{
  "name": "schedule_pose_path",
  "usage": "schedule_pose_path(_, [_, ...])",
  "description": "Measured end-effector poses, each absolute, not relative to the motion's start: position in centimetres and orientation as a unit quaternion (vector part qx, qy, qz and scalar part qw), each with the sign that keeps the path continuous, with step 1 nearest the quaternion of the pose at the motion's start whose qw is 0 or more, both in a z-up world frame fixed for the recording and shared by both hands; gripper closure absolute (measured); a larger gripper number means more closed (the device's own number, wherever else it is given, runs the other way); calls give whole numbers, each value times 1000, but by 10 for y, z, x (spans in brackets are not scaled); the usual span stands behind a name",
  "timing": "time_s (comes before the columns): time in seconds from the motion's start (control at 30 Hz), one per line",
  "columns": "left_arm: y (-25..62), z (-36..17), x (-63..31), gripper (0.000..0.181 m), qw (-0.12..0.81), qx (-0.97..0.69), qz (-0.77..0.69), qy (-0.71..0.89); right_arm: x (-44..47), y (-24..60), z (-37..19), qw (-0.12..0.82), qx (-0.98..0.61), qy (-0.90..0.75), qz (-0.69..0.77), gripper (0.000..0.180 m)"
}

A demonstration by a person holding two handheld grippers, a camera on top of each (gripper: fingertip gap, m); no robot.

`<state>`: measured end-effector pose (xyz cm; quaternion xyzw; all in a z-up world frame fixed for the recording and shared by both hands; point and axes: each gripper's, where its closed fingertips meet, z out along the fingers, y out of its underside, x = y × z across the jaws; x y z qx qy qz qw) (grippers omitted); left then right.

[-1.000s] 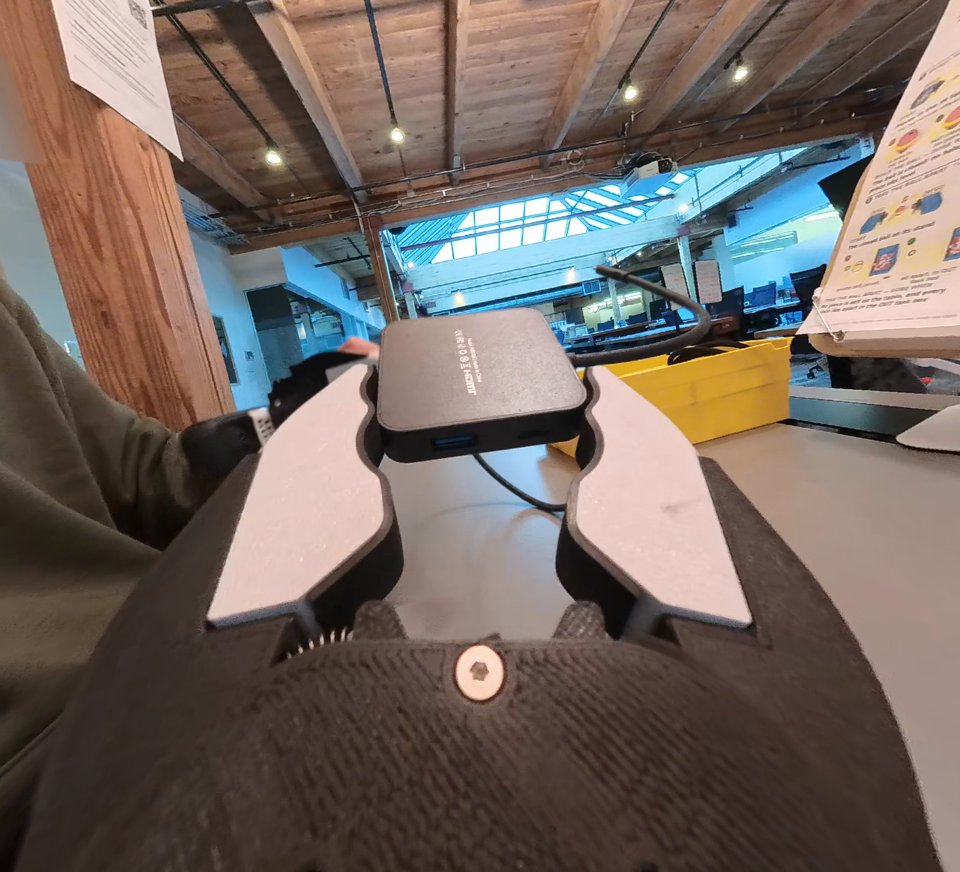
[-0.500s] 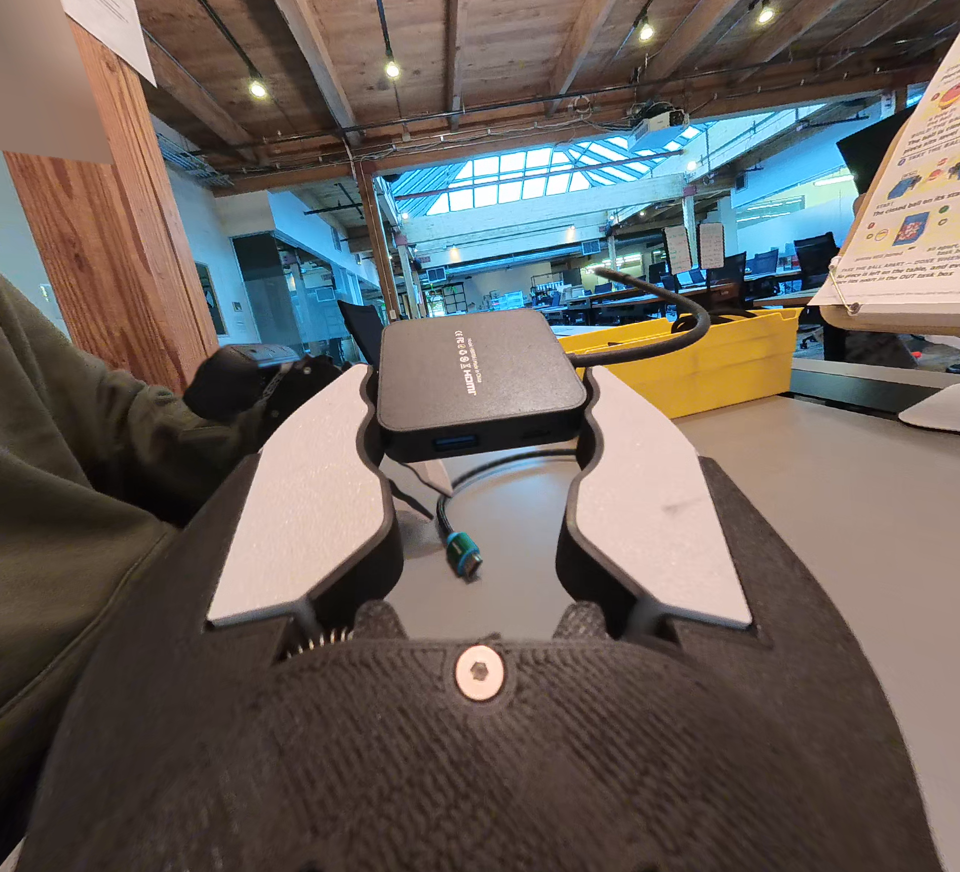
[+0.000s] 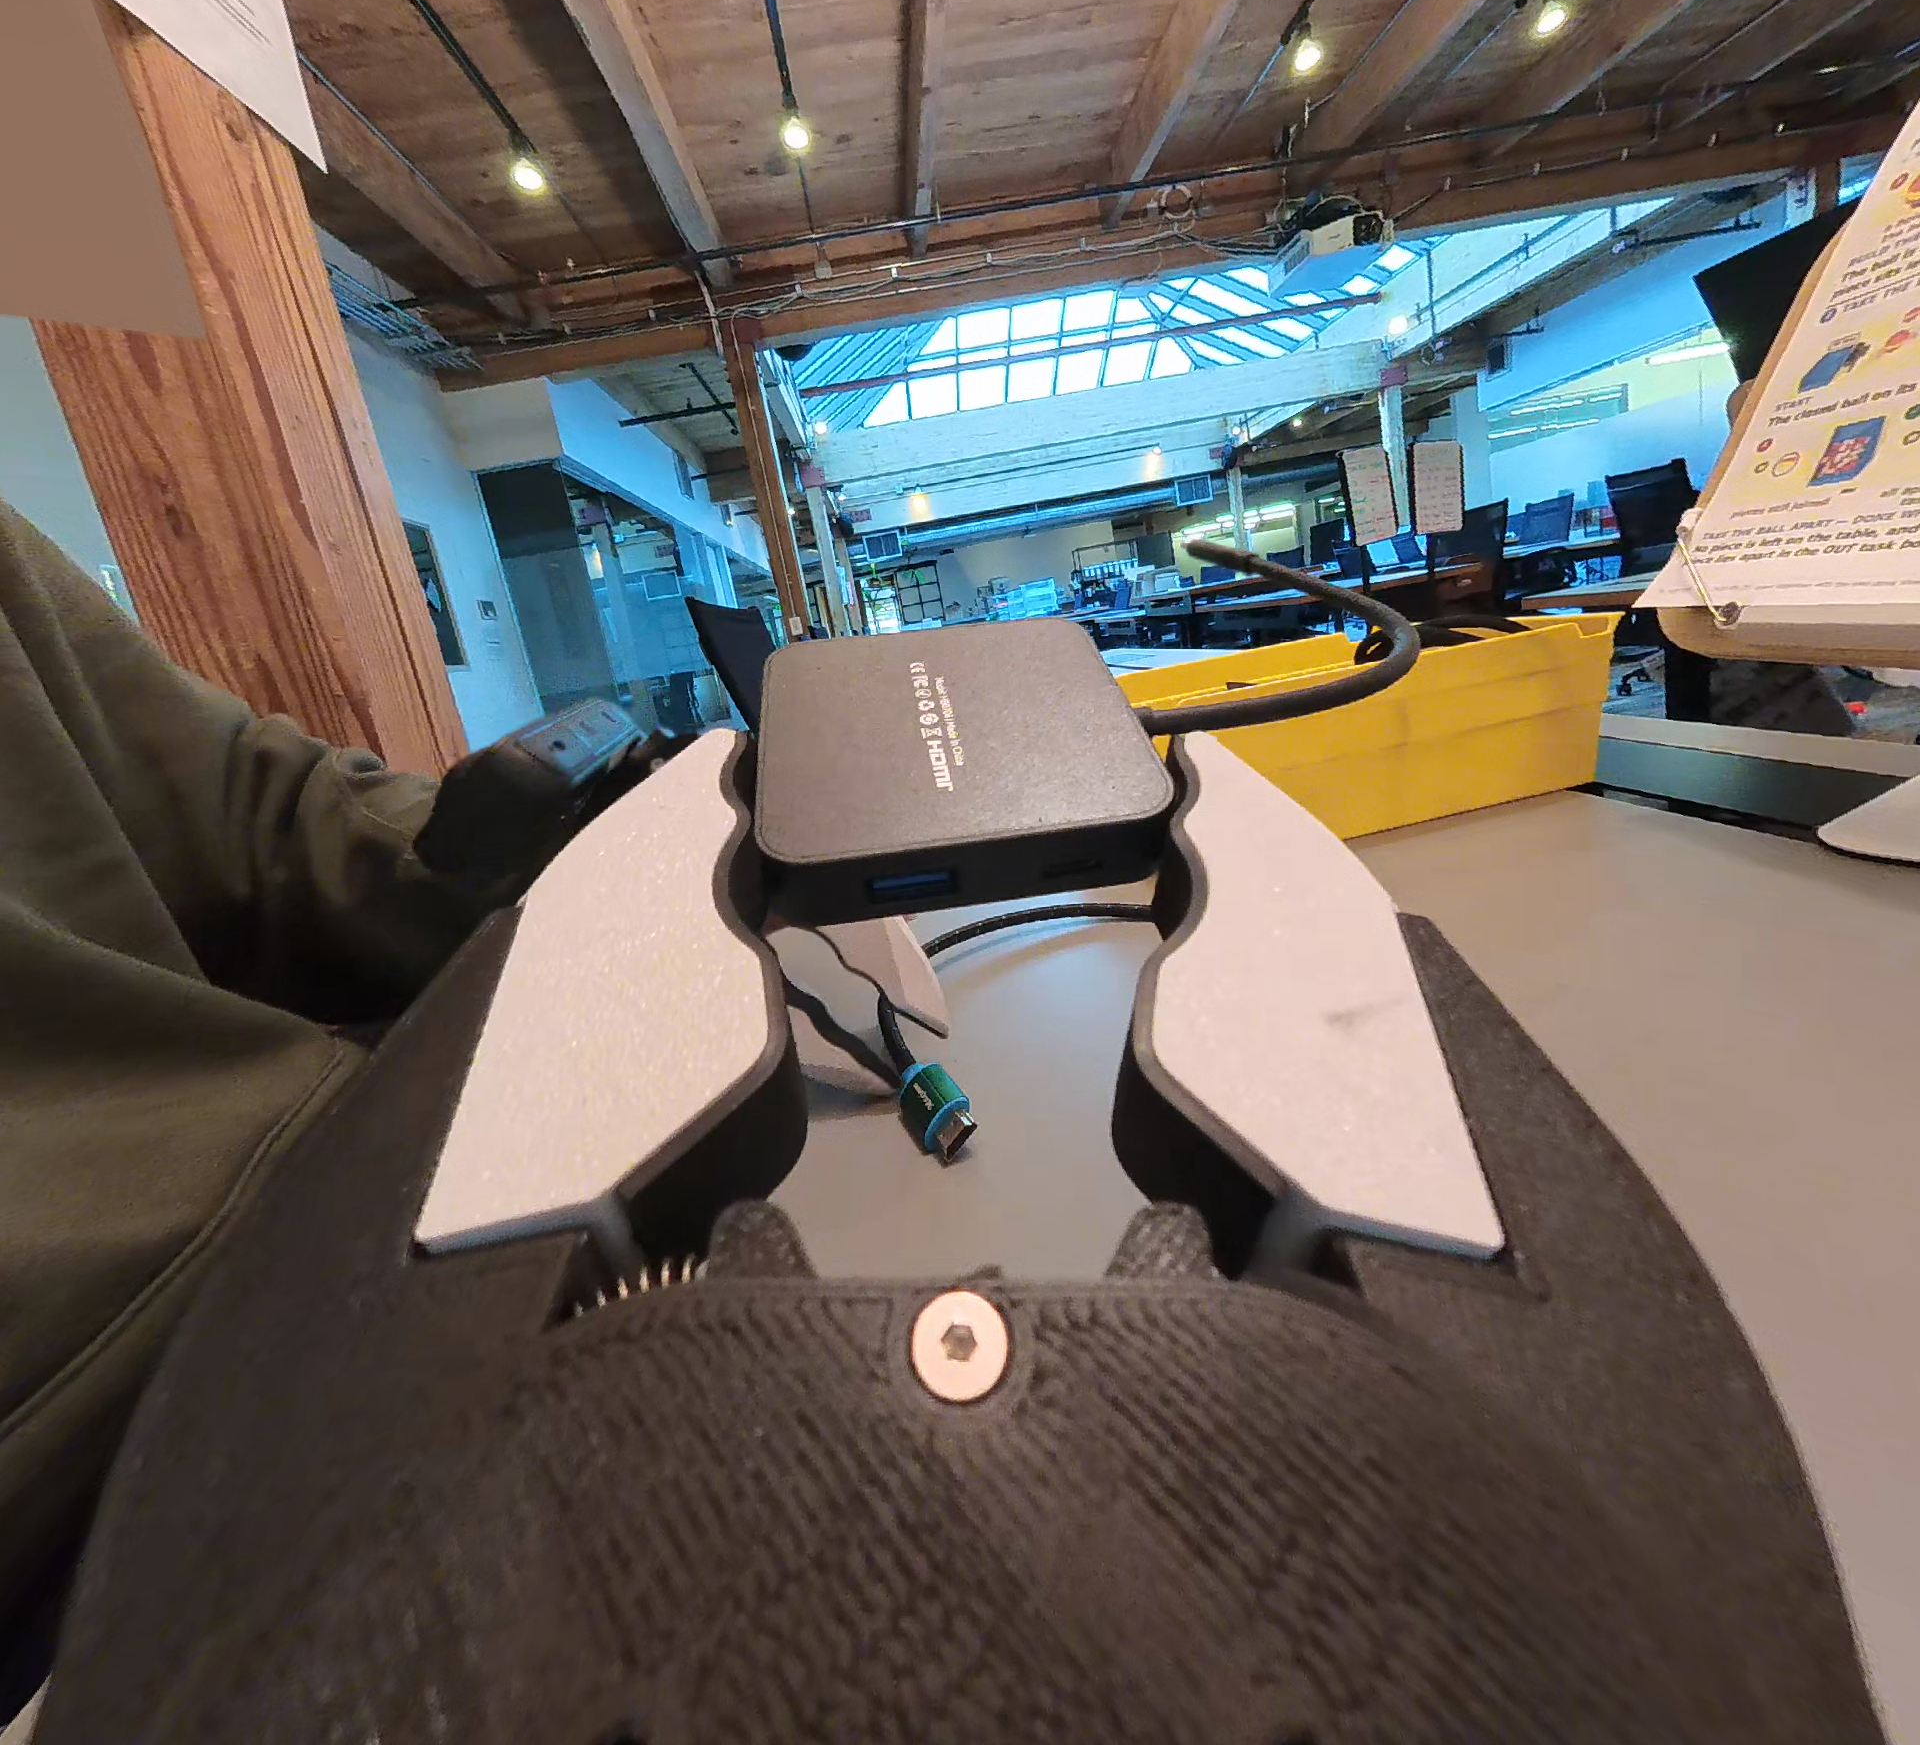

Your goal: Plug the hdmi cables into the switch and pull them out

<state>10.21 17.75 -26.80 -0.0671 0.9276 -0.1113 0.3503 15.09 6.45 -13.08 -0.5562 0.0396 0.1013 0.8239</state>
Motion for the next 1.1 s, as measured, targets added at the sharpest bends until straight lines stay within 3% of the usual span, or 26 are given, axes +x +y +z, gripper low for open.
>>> schedule_pose_path(0.03, [176, -268, 103, 160, 356, -71, -110, 925, 151, 65, -131, 823, -557, 39, 102, 106])
schedule_pose_path(0.27, [175, -271, 108, 171, 402, -94, -77, 907, 150, 65, -131, 823, -558, 37, 103, 105])
schedule_pose_path(0.57, [183, -269, 116, 169, 447, -130, -79, 881, 150, 65, -131, 823, -557, 36, 101, 105])
schedule_pose_path(0.8, [190, -268, 114, 163, 428, -134, -71, 891, 150, 65, -131, 823, -557, 36, 102, 105])
schedule_pose_path(0.9, [189, -272, 113, 174, 413, -136, -76, 897, 150, 65, -131, 823, -557, 37, 103, 105])
schedule_pose_path(1.1, [190, -272, 117, 174, 425, -133, -68, 893, 149, 65, -131, 822, -559, 33, 102, 106])
